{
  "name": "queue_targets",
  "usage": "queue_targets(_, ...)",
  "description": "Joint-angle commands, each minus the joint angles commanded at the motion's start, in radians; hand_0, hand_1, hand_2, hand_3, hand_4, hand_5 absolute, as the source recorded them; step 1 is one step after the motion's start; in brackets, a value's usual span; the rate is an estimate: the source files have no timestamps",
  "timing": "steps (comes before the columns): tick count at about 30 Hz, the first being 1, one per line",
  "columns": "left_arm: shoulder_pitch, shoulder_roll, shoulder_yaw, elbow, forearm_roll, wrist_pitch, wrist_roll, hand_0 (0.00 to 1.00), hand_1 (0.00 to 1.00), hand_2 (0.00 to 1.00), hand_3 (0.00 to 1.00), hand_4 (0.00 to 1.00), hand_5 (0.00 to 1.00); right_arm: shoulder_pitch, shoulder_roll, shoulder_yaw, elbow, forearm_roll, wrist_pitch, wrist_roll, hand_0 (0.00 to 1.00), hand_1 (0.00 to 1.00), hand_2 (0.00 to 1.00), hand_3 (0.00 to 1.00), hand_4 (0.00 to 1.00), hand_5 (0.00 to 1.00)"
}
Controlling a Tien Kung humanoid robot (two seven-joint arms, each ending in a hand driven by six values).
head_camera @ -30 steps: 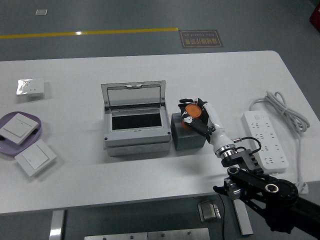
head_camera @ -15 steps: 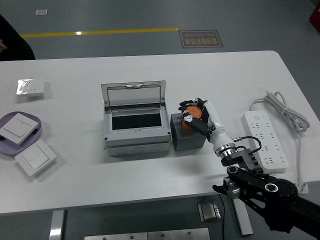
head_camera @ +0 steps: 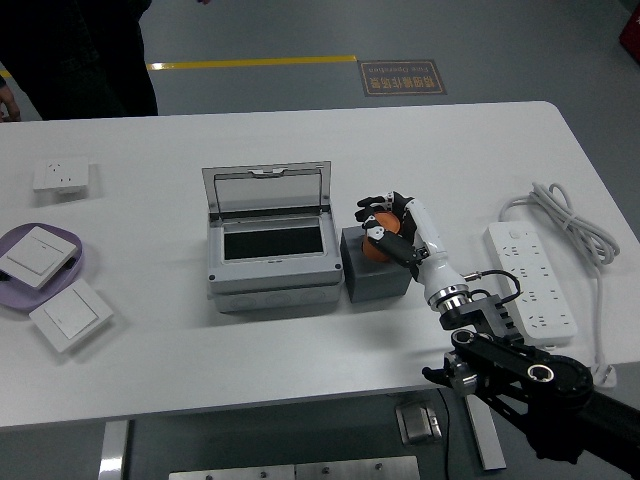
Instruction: Pick up the cylinder from the cube,place it in the box,flap close box
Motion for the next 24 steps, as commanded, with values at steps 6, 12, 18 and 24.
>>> queue_targets(6, 0.005, 0.001, 0.000, -0.001, 0.002, 0.000, 0.000, 0.613, 0.622, 0.589, 0.611, 0.683, 0.231, -0.001, 0.001, 0.005, -0.009, 0.009, 0.027, 0.009, 0.530, 0.503, 0.449, 0.403, 0.002, 0.002)
queue_targets(12, 0.009, 0.001, -0.007, 0.000, 0.011, 0.000, 0.005, 0.613, 0.622, 0.589, 0.611, 0.683, 0.231, -0.001, 0.001, 0.010, -0.021, 0.016, 0.057, 0.022, 0.689, 0.585, 0.532, 0.507, 0.439, 0.002)
queue_targets(18, 0.008, 0.001, -0.007, -0.001, 0.012, 0.000, 0.005, 0.613, 0.622, 0.589, 0.611, 0.684, 0.232, -0.001, 0.001, 0.013, -0.027, 0.010, 0.068, 0.017, 0.692, 0.619, 0.588, 0.619, 0.500, 0.135)
queue_targets(24, 0.008, 0.001, -0.009, -0.001, 0.015, 0.000, 0.006, 0.613, 0.622, 0.589, 0.611, 0.685, 0.232, -0.001, 0.001, 0.012, -0.026, 0.003, 0.069, 0.010, 0.785, 0.662, 0.631, 0.632, 0.771, 0.256)
